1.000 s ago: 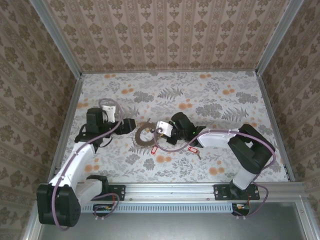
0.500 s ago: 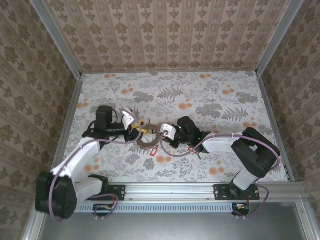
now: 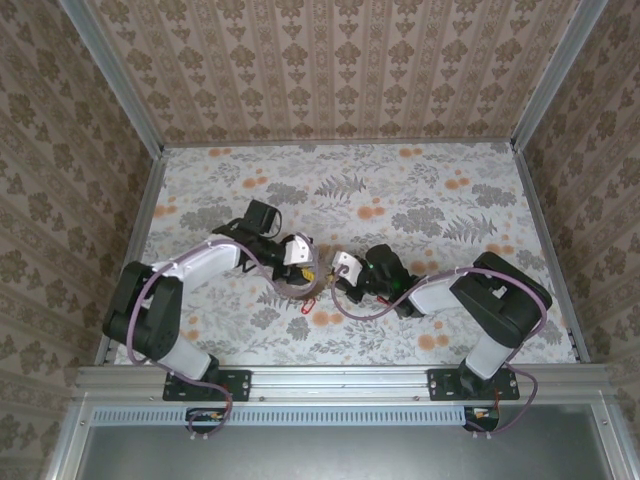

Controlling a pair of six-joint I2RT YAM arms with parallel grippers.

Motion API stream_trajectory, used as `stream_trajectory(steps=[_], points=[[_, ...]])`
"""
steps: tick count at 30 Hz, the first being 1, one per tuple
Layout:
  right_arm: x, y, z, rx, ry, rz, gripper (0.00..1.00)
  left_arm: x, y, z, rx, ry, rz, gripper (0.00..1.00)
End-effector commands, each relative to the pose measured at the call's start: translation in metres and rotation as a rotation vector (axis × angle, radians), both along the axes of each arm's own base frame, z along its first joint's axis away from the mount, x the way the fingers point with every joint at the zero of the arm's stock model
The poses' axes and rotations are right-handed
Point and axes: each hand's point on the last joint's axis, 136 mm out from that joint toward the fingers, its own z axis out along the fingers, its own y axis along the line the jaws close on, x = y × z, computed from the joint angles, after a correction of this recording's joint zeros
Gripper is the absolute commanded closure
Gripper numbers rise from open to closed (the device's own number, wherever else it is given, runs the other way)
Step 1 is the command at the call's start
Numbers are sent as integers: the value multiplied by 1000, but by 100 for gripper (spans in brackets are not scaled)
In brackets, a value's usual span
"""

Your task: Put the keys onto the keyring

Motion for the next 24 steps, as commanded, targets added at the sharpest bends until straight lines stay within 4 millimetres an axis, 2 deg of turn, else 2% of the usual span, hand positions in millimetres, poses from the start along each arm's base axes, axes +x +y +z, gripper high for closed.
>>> stream_trajectory(steps=[1, 5, 8, 12, 16, 24], points=[[-2, -4, -11, -10, 38, -7, 90, -1, 11, 0, 36, -41, -28, 54], [-10, -7, -28, -66, 69, 30, 86, 1, 19, 0, 44, -44, -2, 53], [-11, -9, -27, -67, 77, 44, 84, 1, 22, -2, 64, -58, 0, 53], [-12, -15, -15, -55, 67, 61, 79, 0, 26, -3, 84, -67, -1, 53], [-16, -22, -17, -114, 66, 102, 77, -2, 28, -5, 89, -82, 3, 53], [-11, -10, -24, -157, 50, 154, 77, -2, 31, -8, 101, -97, 11, 53]])
